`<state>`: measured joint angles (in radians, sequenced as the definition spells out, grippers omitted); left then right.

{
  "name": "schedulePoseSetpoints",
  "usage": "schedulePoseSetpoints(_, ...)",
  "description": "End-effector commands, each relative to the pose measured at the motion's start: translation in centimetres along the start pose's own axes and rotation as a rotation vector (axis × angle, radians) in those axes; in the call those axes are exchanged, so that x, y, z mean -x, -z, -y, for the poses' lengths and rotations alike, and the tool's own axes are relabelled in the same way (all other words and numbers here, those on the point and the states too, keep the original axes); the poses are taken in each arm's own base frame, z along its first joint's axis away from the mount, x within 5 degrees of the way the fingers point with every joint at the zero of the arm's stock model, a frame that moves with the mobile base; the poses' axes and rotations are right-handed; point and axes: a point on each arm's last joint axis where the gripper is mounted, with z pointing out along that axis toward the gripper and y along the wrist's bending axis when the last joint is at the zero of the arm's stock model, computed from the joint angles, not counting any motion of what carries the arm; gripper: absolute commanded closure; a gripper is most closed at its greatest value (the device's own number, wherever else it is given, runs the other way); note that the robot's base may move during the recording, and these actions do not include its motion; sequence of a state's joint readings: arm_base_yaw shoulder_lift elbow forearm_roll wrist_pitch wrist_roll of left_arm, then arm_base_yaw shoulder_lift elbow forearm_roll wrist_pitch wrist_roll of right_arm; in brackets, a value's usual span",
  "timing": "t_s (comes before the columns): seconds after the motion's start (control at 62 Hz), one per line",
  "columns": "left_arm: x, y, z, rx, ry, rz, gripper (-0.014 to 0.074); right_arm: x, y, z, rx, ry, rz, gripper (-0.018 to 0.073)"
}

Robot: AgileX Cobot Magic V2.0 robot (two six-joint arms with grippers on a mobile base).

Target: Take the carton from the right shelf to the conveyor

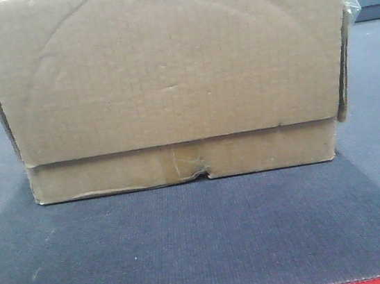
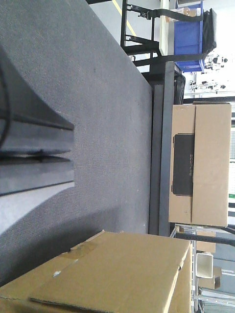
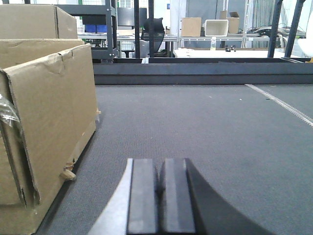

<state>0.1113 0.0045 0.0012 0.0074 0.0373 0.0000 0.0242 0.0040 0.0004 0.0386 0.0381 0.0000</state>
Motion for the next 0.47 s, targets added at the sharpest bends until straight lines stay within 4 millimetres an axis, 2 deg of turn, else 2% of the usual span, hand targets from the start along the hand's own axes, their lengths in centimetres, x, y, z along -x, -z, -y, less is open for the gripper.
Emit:
schedulePoseSetpoints(0.0,0.3,0.05,-0.02,0.004,0.007,0.031,0.0582,0.25,0.04,0.03,-0.006,0.005,0.028,0.0637)
schedulePoseSetpoints(0.451,0.3,0.05,-0.02,0.004,0.007,0.031,0.0582,0.25,0.04,0.03,-0.006,0.005,0.028,0.0637)
